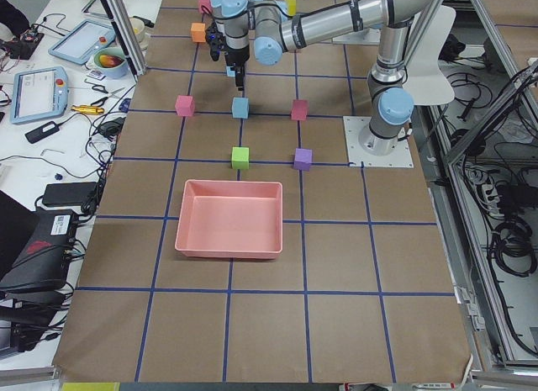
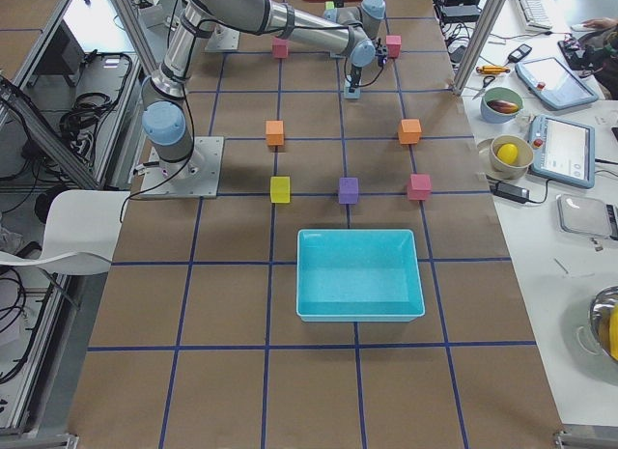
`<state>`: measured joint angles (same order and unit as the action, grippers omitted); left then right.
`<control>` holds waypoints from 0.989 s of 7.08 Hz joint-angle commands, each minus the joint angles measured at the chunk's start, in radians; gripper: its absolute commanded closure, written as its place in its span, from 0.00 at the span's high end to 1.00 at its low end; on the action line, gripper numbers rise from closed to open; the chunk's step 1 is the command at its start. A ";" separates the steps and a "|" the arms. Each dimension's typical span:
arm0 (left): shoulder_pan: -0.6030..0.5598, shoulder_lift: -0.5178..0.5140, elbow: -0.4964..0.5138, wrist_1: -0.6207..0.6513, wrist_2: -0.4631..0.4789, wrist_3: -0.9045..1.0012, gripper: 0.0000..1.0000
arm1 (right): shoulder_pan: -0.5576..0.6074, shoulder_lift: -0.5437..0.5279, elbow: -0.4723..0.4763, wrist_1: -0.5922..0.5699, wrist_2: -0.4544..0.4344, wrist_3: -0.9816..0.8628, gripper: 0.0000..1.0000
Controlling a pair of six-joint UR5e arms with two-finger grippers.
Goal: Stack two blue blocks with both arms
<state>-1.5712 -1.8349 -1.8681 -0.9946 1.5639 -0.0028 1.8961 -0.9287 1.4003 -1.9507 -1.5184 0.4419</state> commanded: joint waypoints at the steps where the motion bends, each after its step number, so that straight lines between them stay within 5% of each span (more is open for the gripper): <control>1: 0.000 -0.078 -0.046 0.105 0.008 0.012 1.00 | -0.023 -0.088 -0.006 0.112 -0.005 -0.006 1.00; 4: 0.000 -0.118 -0.045 0.117 0.005 -0.014 0.99 | -0.211 -0.252 0.011 0.205 -0.008 -0.149 1.00; 6: -0.001 -0.132 -0.045 0.148 0.002 -0.017 0.87 | -0.310 -0.378 0.037 0.312 -0.022 -0.320 1.00; 7: -0.001 -0.136 -0.043 0.160 -0.001 -0.016 0.68 | -0.340 -0.447 0.099 0.328 -0.064 -0.403 1.00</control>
<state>-1.5717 -1.9639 -1.9126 -0.8527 1.5665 -0.0185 1.6033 -1.2915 1.4452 -1.6609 -1.5476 0.1376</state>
